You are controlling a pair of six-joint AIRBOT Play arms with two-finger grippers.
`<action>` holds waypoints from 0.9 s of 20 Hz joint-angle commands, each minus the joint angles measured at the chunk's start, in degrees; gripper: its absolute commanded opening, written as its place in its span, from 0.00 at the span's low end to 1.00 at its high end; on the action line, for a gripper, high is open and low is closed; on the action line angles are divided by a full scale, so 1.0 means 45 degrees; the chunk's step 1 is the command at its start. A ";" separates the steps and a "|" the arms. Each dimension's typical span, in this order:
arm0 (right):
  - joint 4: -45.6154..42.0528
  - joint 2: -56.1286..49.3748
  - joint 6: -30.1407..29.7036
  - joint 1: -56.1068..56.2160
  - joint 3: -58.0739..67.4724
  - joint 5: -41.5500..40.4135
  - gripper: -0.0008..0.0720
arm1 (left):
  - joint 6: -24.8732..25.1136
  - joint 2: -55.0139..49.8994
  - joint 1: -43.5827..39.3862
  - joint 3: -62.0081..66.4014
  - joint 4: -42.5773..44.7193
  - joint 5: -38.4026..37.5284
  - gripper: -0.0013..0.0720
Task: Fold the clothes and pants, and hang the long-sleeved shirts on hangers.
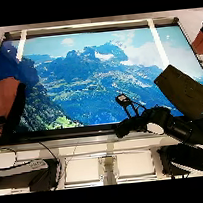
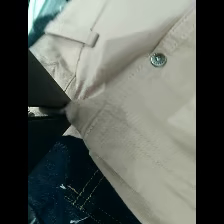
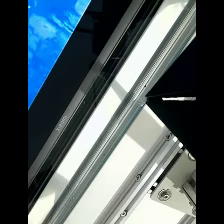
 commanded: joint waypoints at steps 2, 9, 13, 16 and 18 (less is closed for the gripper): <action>0.0039 0.0000 -0.0010 -0.0005 0.0015 -0.0005 0.03 | 0.0000 0.1778 -0.0369 0.0787 -0.0782 0.0097 0.05; -0.0991 0.0000 -0.0015 -0.0078 0.0015 0.0053 0.03 | 0.0714 0.5838 -0.4629 0.2973 -0.6581 -0.2317 0.05; -0.1015 0.0199 -0.0393 -0.1569 0.0015 0.1107 0.03 | 0.0471 0.5790 -0.9190 0.2968 -0.8616 -0.3973 0.05; -0.1025 0.0636 -0.1404 -0.2895 0.0015 0.1826 0.03 | 0.0471 0.4556 -1.3075 0.2968 -0.8573 -0.4464 0.05; -0.1025 0.1137 -0.1758 -0.3706 0.0015 0.2084 0.03 | 0.0471 0.3269 -1.5042 0.2968 -0.8539 -0.4823 0.05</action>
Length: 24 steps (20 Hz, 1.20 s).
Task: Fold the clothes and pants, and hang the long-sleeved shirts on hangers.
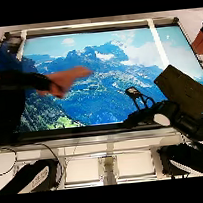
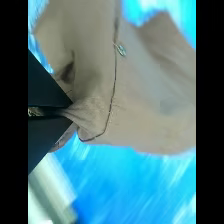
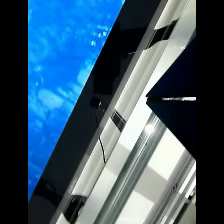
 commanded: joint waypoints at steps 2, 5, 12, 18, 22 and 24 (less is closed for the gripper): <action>-0.0044 0.1044 -0.0763 -0.1690 0.0015 0.0952 0.03 | -0.0039 -0.2642 -0.4250 0.0034 -0.0384 -0.1039 0.05; -0.0058 0.1598 -0.1078 -0.2113 0.0015 0.1841 0.03 | -0.0272 -0.4881 -0.5178 0.0034 -0.0403 -0.1365 0.05; -0.0058 0.1608 -0.1127 -0.2108 0.0015 0.2458 0.04 | 0.0423 -0.6985 -0.5289 0.0029 -0.1331 -0.3895 0.53; -0.0029 0.1583 -0.1413 -0.2108 0.0010 0.2443 0.14 | 0.0874 -0.5440 -0.2195 0.0029 -0.1579 -0.3492 0.63; 0.0141 0.1583 -0.1428 -0.2108 0.0010 0.2433 0.14 | 0.0777 -0.5445 0.1360 0.0019 -0.1909 -0.1724 0.75; 0.0447 0.1583 -0.1506 -0.2108 0.0015 0.2370 0.14 | 0.0787 -0.6164 0.2545 0.0019 -0.2560 -0.1821 0.86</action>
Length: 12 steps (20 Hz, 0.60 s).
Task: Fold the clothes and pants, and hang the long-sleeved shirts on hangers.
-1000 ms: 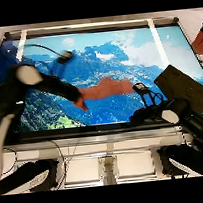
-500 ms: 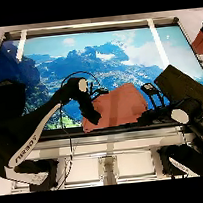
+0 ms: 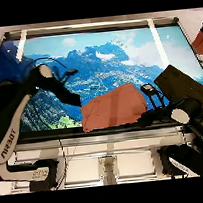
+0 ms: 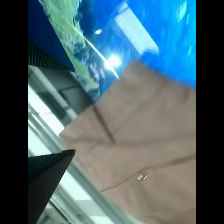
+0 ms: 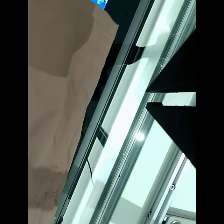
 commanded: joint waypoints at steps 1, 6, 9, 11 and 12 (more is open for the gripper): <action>0.0588 -0.0005 -0.0233 -0.0005 0.0000 -0.0160 0.14 | 0.0160 -0.0865 0.2215 -0.0010 -0.1035 0.0423 0.89; 0.1316 -0.0005 -0.0287 -0.0005 0.0005 -0.0316 0.14 | 0.1491 -0.2895 0.2113 -0.0005 -0.3123 0.0437 0.89; 0.1384 -0.0005 -0.0287 -0.0005 0.0005 -0.0321 0.14 | 0.1496 -0.3395 0.1729 -0.0005 -0.3118 0.0408 0.88; 0.1418 -0.0005 -0.0287 -0.0005 0.0000 -0.0355 0.14 | 0.1540 -0.3521 0.1384 -0.0010 -0.3104 0.0359 0.84; 0.1413 -0.0005 -0.0287 -0.0005 0.0005 -0.0398 0.14 | 0.1535 -0.3565 0.1224 -0.0010 -0.3109 0.0359 0.83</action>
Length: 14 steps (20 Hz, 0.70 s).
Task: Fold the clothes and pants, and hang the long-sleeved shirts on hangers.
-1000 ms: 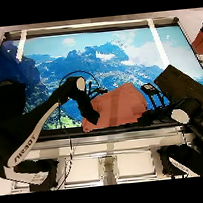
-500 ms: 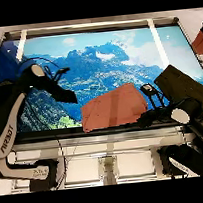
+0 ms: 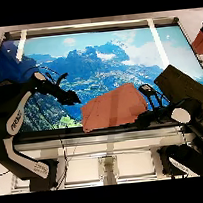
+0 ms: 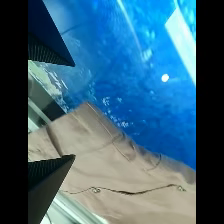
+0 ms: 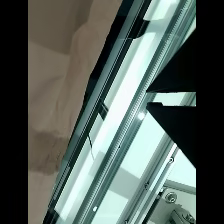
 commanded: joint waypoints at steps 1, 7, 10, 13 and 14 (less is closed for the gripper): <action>0.0131 0.0000 -0.0010 -0.0005 0.0005 -0.0165 0.14 | 0.0146 -0.0374 -0.0529 -0.0005 -0.0204 -0.0068 0.83; 0.0131 0.0000 -0.0015 -0.0005 0.0005 -0.0272 0.14 | 0.0146 -0.0957 -0.1331 -0.0010 -0.0204 -0.0495 0.77; 0.0121 0.0000 -0.0029 -0.0005 0.0005 -0.0287 0.14 | 0.0155 -0.0967 -0.1331 -0.0010 -0.0359 -0.0160 0.59; 0.0121 0.0000 -0.0044 -0.0005 0.0005 -0.0301 0.14 | 0.0486 -0.0957 -0.1326 -0.0010 -0.0767 -0.0131 0.30; 0.0117 0.0000 -0.0053 -0.0005 0.0000 -0.0316 0.14 | 0.0481 -0.0952 -0.1311 -0.0010 -0.0777 -0.0165 0.21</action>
